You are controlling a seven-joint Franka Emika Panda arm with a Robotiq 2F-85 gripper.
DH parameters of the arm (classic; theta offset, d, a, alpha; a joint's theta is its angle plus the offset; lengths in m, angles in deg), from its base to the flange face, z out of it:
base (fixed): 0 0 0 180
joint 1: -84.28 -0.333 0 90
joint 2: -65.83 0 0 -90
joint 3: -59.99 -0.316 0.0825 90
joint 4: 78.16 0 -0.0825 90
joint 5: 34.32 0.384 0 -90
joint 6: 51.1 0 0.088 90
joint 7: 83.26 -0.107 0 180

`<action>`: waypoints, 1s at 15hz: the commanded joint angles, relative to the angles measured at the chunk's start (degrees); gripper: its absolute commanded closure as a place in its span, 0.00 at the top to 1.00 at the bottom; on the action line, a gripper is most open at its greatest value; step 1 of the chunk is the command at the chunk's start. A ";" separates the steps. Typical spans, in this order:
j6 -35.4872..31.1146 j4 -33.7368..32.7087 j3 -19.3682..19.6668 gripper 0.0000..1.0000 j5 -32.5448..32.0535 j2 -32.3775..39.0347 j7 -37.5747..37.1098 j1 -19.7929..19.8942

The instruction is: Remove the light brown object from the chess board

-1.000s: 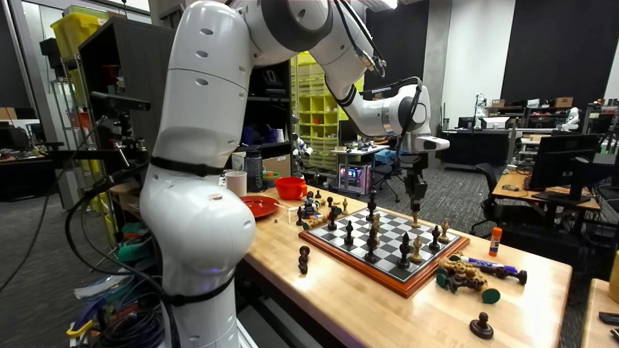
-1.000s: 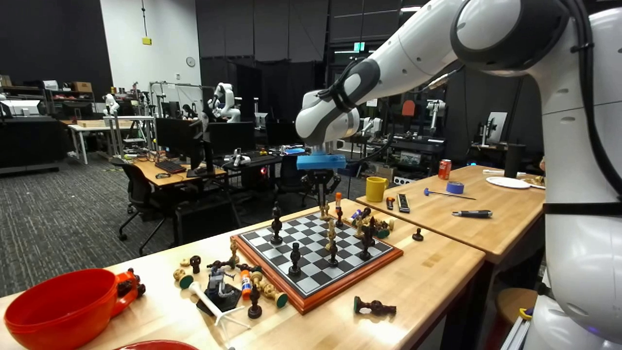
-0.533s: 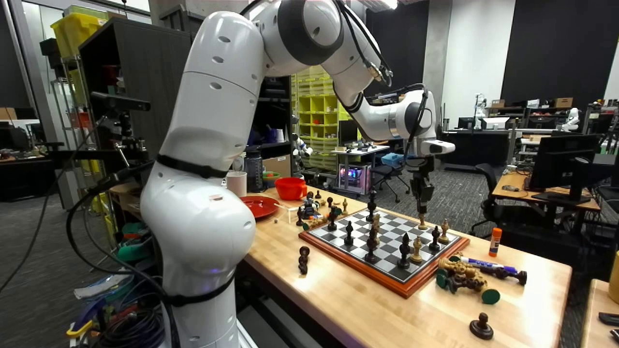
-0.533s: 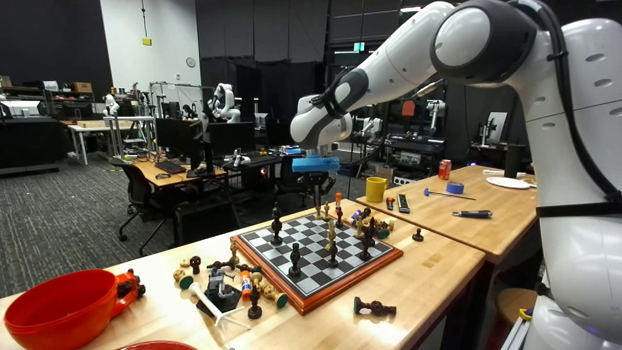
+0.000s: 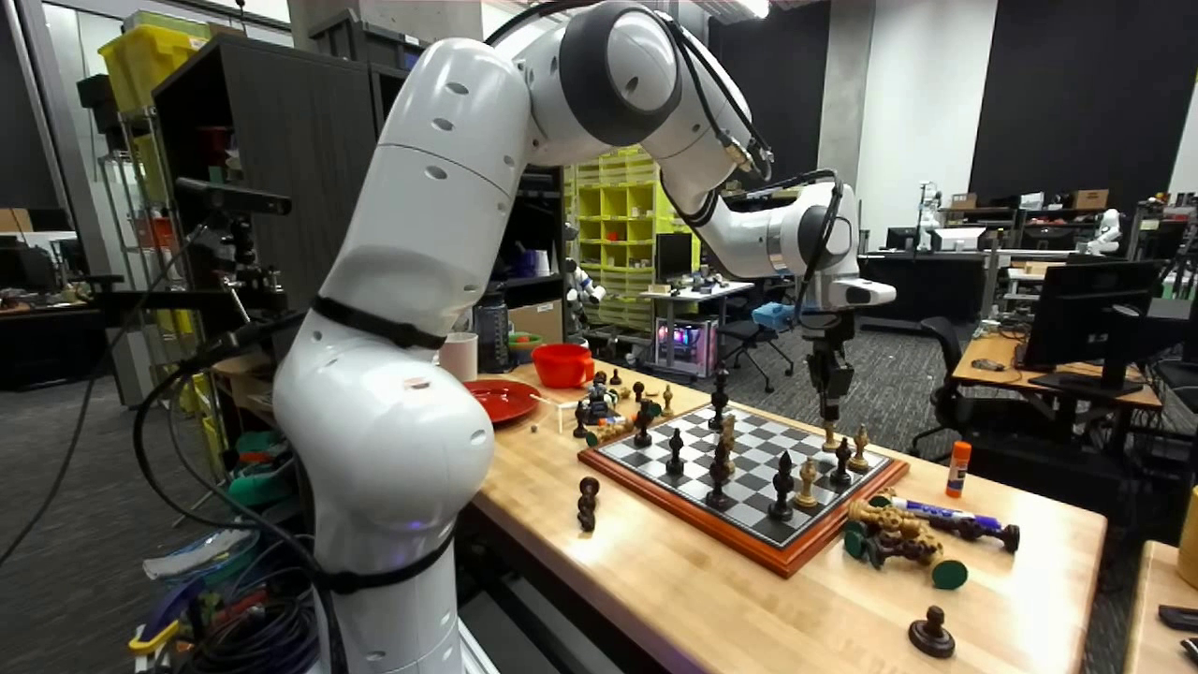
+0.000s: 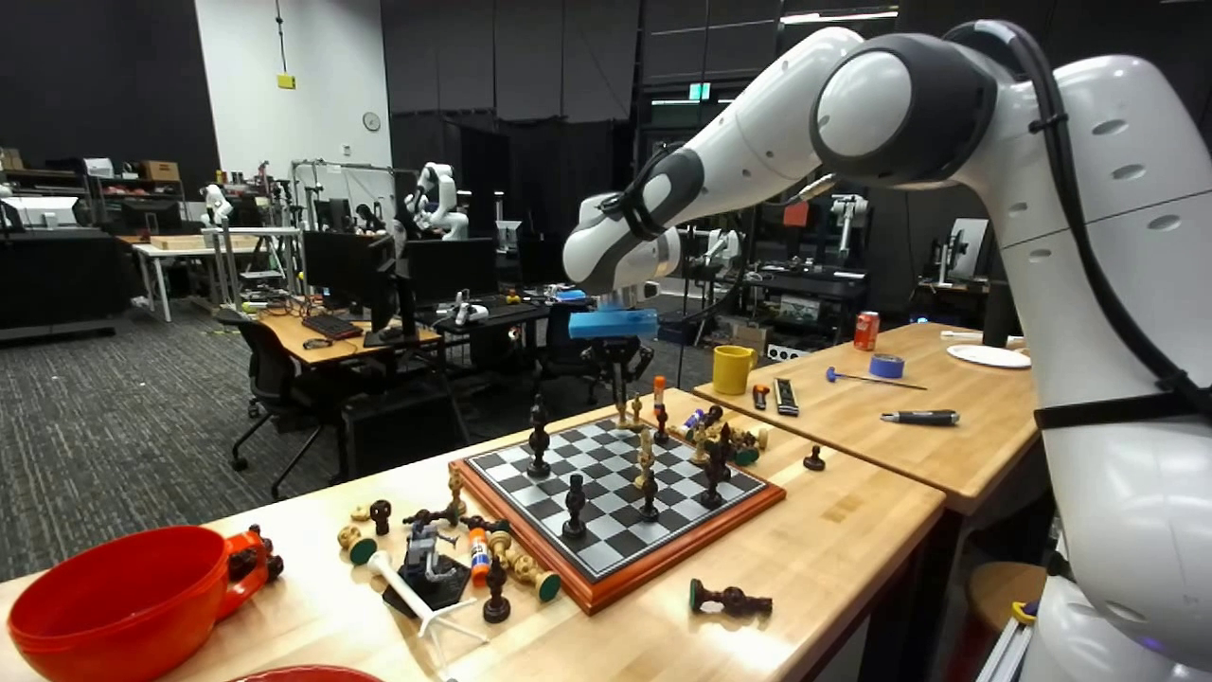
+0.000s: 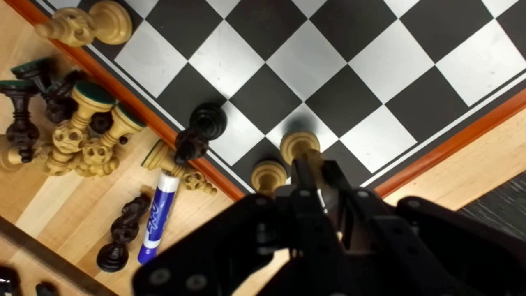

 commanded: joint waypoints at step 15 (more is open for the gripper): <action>4.52 -5.53 0.24 0.03 6.44 4.06 -0.14 1.83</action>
